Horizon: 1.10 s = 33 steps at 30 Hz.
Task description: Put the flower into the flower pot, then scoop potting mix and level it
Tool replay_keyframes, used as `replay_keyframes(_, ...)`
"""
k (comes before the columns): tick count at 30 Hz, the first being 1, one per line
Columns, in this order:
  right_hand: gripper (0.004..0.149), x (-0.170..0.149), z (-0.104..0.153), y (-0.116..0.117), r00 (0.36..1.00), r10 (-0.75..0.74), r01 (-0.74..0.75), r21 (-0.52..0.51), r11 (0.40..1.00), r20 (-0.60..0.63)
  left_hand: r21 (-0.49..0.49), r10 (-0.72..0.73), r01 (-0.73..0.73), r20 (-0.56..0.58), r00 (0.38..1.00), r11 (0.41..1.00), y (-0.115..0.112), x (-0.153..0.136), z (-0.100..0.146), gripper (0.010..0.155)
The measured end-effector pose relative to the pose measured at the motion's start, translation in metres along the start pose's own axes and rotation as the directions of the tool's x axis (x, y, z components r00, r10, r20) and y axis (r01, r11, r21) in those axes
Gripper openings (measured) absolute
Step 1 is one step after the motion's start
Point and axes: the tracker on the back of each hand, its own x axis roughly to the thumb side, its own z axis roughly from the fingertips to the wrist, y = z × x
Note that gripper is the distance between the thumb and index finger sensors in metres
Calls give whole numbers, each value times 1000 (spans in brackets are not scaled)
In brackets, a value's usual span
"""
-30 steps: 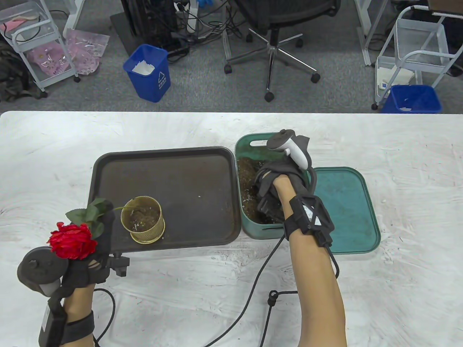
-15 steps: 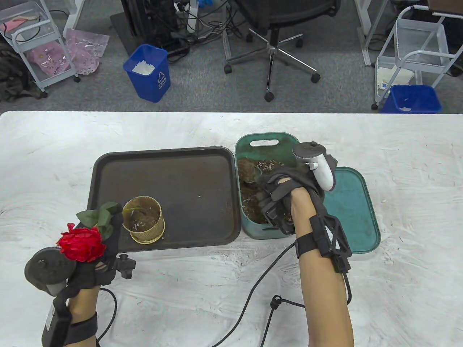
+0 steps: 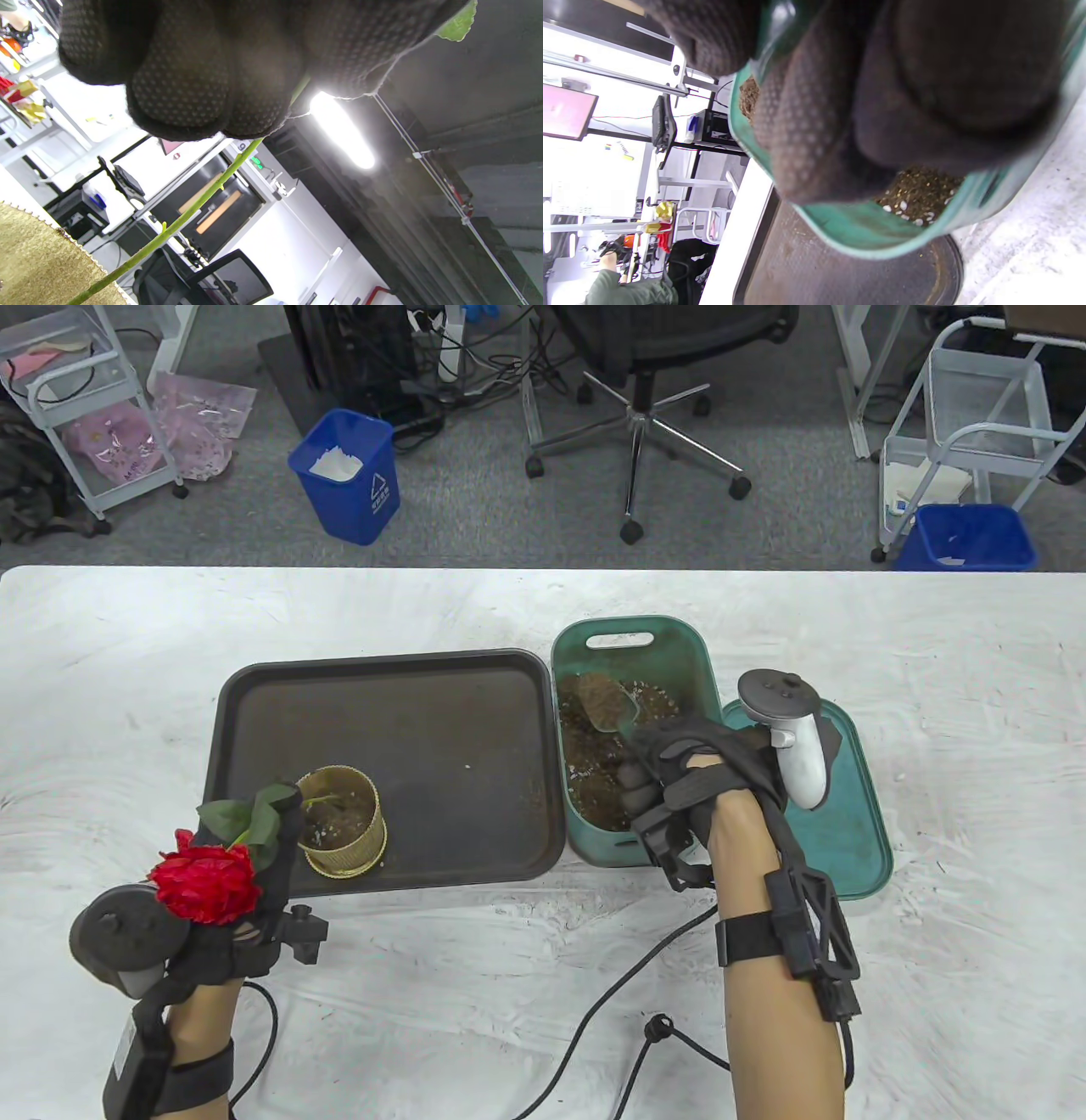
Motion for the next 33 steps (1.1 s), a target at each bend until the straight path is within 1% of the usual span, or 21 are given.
replay_keyframes(3,55,7,8,11,999,13,-14,37,999,40,-4,-6,6,7,1000,1000,-1,1,0,44)
replay_keyframes(7,55,15,14,41,995,40,-51,124,991,92,-6,-9,9,11,1000,1000,-1,2,0,44)
replay_keyframes(9,56,18,15,59,991,59,-77,161,984,117,-6,-10,10,12,1000,1000,-2,2,0,44)
replay_keyframes(12,55,21,14,93,986,86,-119,230,966,146,-5,-14,14,13,1000,1000,-1,2,0,44)
replay_keyframes(17,55,23,6,145,975,153,-196,303,933,159,5,-17,17,7,1000,1000,1,1,0,44)
replay_keyframes(20,55,24,3,171,964,205,-250,315,915,169,16,-15,15,-3,1000,1000,4,-1,-1,44)
replay_keyframes(24,55,28,3,199,933,303,-348,269,898,197,31,-11,12,-18,1000,999,8,-4,-1,44)
replay_keyframes(26,56,32,7,211,892,390,-434,192,880,227,36,-10,11,-24,1000,999,9,-6,-1,44)
replay_keyframes(28,56,37,12,221,835,485,-519,83,850,258,40,-8,10,-29,1000,999,10,-7,-1,44)
replay_keyframes(29,56,40,16,227,783,555,-580,9,815,281,43,-8,9,-31,999,999,11,-8,-1,44)
replay_keyframes(30,56,42,18,231,754,587,-607,-29,794,295,44,-8,9,-32,999,999,11,-8,-1,44)
replay_keyframes(31,56,44,21,236,711,631,-640,-85,763,311,46,-7,9,-34,999,999,12,-8,-1,44)
replay_keyframes(33,55,47,26,244,652,680,-678,-144,721,335,47,-6,8,-36,999,999,12,-8,-1,44)
